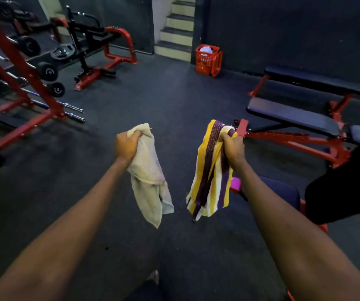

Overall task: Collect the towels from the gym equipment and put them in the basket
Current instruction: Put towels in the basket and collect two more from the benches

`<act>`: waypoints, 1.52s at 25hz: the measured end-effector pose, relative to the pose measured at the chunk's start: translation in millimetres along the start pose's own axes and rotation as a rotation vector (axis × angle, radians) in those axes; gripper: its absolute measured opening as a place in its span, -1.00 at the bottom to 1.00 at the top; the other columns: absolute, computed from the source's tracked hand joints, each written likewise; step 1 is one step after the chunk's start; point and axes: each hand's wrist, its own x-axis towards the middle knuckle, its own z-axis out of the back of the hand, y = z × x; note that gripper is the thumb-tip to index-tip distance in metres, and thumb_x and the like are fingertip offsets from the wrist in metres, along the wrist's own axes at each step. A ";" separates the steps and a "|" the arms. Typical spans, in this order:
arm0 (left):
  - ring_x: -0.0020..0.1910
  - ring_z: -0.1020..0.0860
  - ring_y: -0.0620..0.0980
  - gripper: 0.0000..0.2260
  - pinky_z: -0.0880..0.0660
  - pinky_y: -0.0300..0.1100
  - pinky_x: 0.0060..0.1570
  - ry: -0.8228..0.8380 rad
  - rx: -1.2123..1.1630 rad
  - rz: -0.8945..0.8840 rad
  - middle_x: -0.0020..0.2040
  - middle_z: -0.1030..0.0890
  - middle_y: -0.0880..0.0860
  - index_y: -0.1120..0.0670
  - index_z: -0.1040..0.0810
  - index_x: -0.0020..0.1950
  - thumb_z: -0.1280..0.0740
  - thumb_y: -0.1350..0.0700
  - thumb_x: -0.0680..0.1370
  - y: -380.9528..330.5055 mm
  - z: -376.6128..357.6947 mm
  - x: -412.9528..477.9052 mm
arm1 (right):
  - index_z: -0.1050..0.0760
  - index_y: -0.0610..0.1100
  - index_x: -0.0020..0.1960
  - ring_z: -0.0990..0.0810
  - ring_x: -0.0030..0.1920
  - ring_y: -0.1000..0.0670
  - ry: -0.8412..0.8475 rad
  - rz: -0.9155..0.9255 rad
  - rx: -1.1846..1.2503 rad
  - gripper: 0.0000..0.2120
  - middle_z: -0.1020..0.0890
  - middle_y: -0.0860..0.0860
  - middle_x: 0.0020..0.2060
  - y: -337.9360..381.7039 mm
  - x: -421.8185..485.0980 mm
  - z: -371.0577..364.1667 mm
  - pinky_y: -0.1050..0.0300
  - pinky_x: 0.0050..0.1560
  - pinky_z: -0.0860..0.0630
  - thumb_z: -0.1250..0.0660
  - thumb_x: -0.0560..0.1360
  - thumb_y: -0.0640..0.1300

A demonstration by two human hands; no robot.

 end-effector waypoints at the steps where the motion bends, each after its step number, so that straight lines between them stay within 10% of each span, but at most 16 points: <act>1: -0.19 -0.54 -0.02 -0.81 -0.42 -0.20 -0.29 -0.007 -0.020 0.006 -0.19 -0.61 0.01 0.07 -0.60 -0.21 -0.33 -0.01 0.49 5.0 2.0 24.8 | -0.44 -0.05 -0.38 -0.50 -0.29 0.03 0.005 -0.011 -0.005 -0.81 -0.52 0.09 -0.39 2.7 18.4 -19.5 0.06 -0.14 -0.52 -0.32 0.37 -0.03; 12: -0.34 -0.51 -0.33 -0.80 -0.44 -0.36 -0.34 0.106 -0.007 0.002 -0.35 -0.58 -0.21 -0.03 -0.61 -0.33 -0.34 -0.02 0.47 19.2 -9.8 304.1 | -0.45 0.00 -0.37 -0.50 -0.28 0.00 -0.085 -0.053 -0.050 -0.81 -0.54 0.09 -0.36 56.0 215.1 -202.8 -0.05 -0.11 -0.52 -0.30 0.29 0.11; 19: -0.33 -0.50 -0.05 -0.63 -0.51 0.01 -0.28 0.085 0.071 -0.062 -0.35 -0.52 -0.01 0.21 -0.61 -0.24 -0.29 -0.11 0.39 12.5 -77.1 469.8 | -0.50 -0.05 -0.32 -0.54 -0.29 0.01 -0.088 -0.062 -0.094 -0.85 -0.59 0.07 -0.34 82.9 363.6 -264.9 0.02 -0.12 -0.52 -0.33 0.33 0.02; 38: -0.29 -0.55 -0.01 -0.66 -0.45 -0.11 -0.26 0.224 0.106 -0.080 -0.31 -0.57 0.02 0.18 -0.62 -0.25 -0.30 -0.10 0.41 -74.6 -318.4 958.2 | -0.60 -0.14 -0.20 -0.68 -0.13 -0.05 -0.120 -0.084 -0.162 -0.66 -0.71 -0.02 -0.24 162.6 850.1 -399.0 -0.05 0.02 -0.60 -0.31 0.37 0.15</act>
